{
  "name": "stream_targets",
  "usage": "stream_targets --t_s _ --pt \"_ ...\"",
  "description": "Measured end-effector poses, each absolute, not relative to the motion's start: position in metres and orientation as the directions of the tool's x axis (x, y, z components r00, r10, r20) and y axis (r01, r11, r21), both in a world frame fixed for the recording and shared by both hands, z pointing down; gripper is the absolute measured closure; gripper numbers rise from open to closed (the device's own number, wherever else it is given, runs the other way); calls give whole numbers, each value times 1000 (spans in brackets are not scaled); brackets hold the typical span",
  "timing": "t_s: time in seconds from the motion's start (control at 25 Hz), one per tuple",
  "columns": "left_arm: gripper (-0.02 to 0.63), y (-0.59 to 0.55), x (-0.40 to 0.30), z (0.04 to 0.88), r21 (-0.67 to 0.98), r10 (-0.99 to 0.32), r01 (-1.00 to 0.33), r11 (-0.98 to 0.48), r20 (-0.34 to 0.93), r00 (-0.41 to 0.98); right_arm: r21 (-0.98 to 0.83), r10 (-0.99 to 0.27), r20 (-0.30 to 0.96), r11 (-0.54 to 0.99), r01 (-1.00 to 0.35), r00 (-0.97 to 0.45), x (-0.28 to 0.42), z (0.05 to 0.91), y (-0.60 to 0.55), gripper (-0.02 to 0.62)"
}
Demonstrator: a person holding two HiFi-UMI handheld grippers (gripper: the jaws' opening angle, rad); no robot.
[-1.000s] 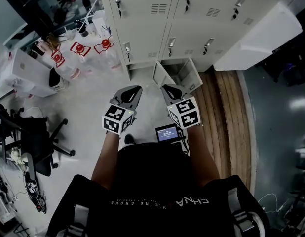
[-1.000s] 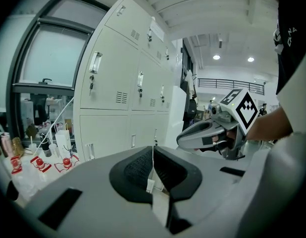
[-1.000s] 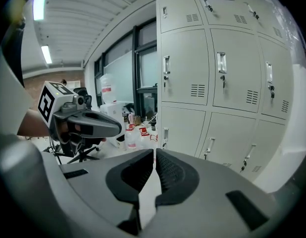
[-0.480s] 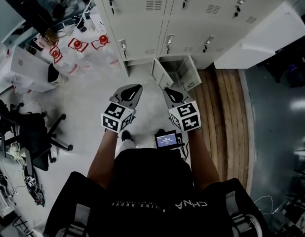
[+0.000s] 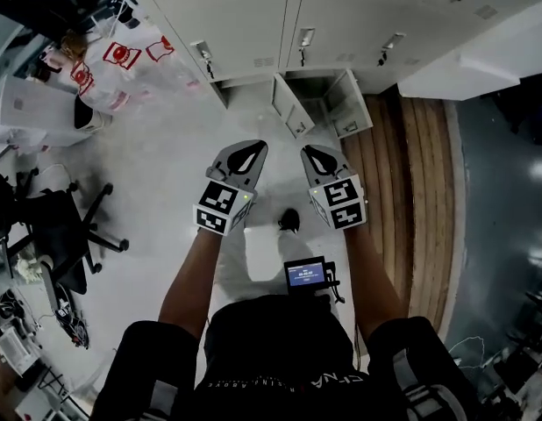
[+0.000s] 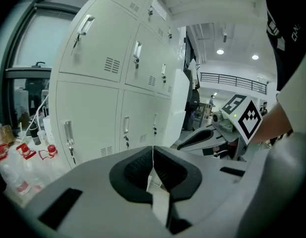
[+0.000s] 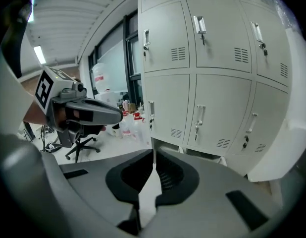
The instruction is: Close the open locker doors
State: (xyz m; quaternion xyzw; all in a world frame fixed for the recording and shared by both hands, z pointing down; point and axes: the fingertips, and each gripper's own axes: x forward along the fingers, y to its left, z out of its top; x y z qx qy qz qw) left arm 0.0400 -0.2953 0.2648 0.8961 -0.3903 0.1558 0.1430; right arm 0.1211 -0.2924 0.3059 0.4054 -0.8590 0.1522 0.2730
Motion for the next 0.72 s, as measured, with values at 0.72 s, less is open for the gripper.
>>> stream_targets --t_s 0.72 --pt "583 -370 93 610 144 -536 -648 -748 445 718 -40 -671 601 518 -855 -435 170 638 -357 555"
